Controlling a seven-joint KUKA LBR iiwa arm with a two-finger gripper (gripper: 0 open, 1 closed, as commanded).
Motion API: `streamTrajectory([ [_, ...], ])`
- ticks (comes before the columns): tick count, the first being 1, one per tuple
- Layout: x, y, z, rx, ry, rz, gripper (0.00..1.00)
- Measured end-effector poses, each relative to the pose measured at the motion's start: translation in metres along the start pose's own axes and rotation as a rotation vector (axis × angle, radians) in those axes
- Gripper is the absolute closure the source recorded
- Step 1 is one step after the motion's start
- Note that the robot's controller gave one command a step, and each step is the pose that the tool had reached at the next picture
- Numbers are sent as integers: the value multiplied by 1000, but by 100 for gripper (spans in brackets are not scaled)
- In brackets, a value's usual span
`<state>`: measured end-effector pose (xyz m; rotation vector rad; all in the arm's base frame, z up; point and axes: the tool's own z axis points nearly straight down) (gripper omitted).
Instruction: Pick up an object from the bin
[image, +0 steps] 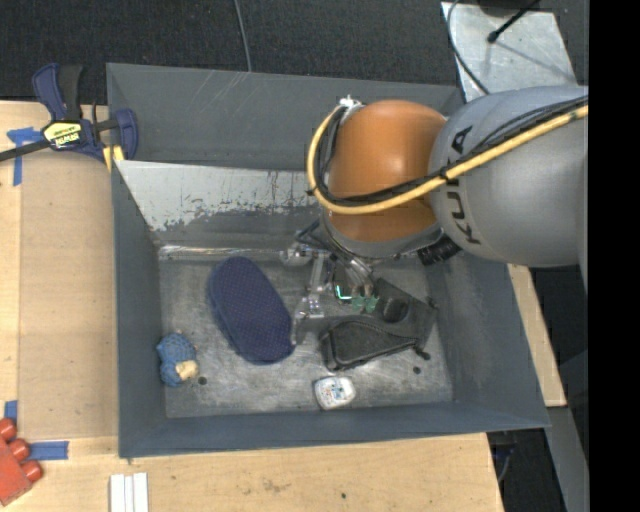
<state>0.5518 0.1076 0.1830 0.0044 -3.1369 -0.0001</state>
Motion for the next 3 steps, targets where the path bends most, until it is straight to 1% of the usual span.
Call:
streamTrajectory([
  [1, 36, 11, 99, -6, -29, 114, 0],
  [2, 32, 10, 94, -8, -39, 115, 100],
  [3, 12, 0, -34, -2, -16, 60, 100],
])
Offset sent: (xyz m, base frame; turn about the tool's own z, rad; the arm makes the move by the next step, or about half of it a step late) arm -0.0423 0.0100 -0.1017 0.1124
